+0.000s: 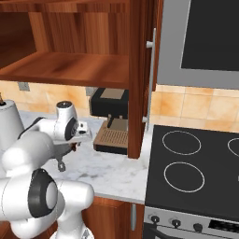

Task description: Retrieve the pan from the cabinet, then place the raw meat into the pan to avoid contamination.

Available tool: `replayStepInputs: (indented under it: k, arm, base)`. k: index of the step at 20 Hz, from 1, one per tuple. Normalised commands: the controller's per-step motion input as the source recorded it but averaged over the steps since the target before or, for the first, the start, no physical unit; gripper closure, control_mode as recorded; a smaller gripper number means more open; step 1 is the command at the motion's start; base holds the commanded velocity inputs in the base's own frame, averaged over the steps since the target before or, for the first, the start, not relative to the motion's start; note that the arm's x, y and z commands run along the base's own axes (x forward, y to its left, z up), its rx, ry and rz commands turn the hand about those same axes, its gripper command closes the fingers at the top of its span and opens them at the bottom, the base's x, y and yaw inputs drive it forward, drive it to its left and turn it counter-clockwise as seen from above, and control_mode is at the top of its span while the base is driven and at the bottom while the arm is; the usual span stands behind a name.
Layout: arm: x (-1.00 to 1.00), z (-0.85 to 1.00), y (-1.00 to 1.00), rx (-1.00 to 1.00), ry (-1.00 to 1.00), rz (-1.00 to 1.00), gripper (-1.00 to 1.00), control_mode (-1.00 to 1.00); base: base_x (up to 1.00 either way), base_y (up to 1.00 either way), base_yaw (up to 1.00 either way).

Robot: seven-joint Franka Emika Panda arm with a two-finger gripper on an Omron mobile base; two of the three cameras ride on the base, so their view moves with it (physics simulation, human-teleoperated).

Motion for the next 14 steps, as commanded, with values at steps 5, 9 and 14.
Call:
replayStepInputs:
  k: [5, 9, 14]
  arm:
    - [0.15, 0.12, 0.41, 0.00, 0.00, 0.06, 1.00, -1.00]
    - [0.14, 0.04, 0.45, 0.00, 0.00, 0.06, 1.00, -1.00]
    - [0.17, -0.01, 0.48, 0.00, 0.03, 0.04, 1.00, -1.00]
  base:
    - [0.00, 0.00, 0.00]
    - [0.00, 0.00, 0.00]
    - [0.00, 0.00, 0.00]
